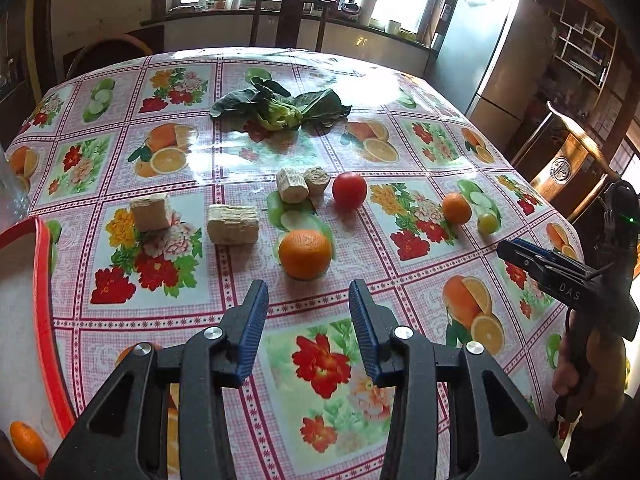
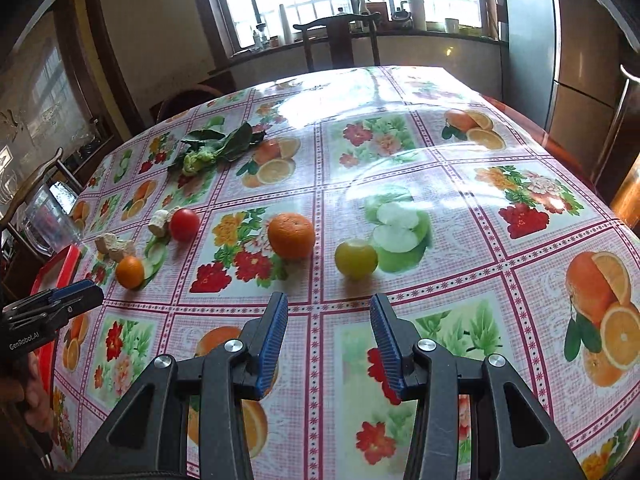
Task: Organize fruits
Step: 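Grasp another mandarin with the left tool while the right tool grasps the yellow-green lime, then carry the mandarin and lime with both tools over the tray, then open the right tool to drop the lime while the left tool releases the mandarin into the tray, then move both tools back toward the remaining items on the table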
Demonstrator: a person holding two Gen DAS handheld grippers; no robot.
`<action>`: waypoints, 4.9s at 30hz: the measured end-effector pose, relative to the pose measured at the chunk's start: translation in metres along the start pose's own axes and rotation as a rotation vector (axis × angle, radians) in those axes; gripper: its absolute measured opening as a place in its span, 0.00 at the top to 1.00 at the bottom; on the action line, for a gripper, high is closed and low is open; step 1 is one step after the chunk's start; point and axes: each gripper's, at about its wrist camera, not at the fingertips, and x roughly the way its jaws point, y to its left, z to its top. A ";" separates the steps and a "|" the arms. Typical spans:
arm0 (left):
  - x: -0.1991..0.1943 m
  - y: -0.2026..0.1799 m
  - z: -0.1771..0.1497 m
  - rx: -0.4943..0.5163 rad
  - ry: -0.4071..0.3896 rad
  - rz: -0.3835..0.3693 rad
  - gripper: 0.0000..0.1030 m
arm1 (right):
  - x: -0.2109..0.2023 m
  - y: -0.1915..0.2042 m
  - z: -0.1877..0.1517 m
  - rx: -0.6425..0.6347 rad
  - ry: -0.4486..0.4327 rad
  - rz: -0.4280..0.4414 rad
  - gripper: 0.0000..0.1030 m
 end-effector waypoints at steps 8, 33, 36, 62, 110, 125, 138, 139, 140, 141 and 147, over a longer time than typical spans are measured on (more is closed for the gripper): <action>0.034 0.005 0.016 -0.026 0.020 0.001 0.61 | 0.030 -0.001 0.016 -0.041 0.016 -0.039 0.61; -0.017 0.012 -0.024 -0.049 -0.028 -0.034 0.69 | -0.035 0.060 -0.027 -0.076 -0.035 0.136 0.75; -0.030 0.017 -0.032 -0.054 -0.045 -0.018 0.69 | -0.040 0.075 -0.034 -0.096 -0.030 0.161 0.75; -0.113 0.097 -0.078 -0.181 -0.143 0.076 0.69 | -0.056 0.203 -0.058 -0.254 -0.008 0.329 0.75; -0.145 0.266 -0.107 -0.414 -0.098 0.272 0.69 | 0.037 0.417 -0.062 -0.505 0.196 0.521 0.75; -0.123 0.273 -0.107 -0.429 0.056 0.291 0.68 | 0.046 0.421 -0.068 -0.514 0.221 0.516 0.61; -0.142 0.254 -0.105 -0.409 -0.014 0.315 0.49 | -0.006 0.362 -0.052 -0.404 0.110 0.531 0.61; -0.143 0.252 -0.104 -0.407 -0.020 0.316 0.49 | -0.007 0.355 -0.051 -0.392 0.106 0.525 0.61; -0.145 0.249 -0.103 -0.404 -0.026 0.314 0.49 | -0.008 0.348 -0.051 -0.382 0.104 0.518 0.61; -0.146 0.246 -0.101 -0.399 -0.032 0.309 0.49 | -0.009 0.341 -0.051 -0.372 0.103 0.510 0.61; -0.147 0.221 -0.091 -0.353 -0.052 0.277 0.49 | -0.009 0.299 -0.049 -0.312 0.105 0.463 0.61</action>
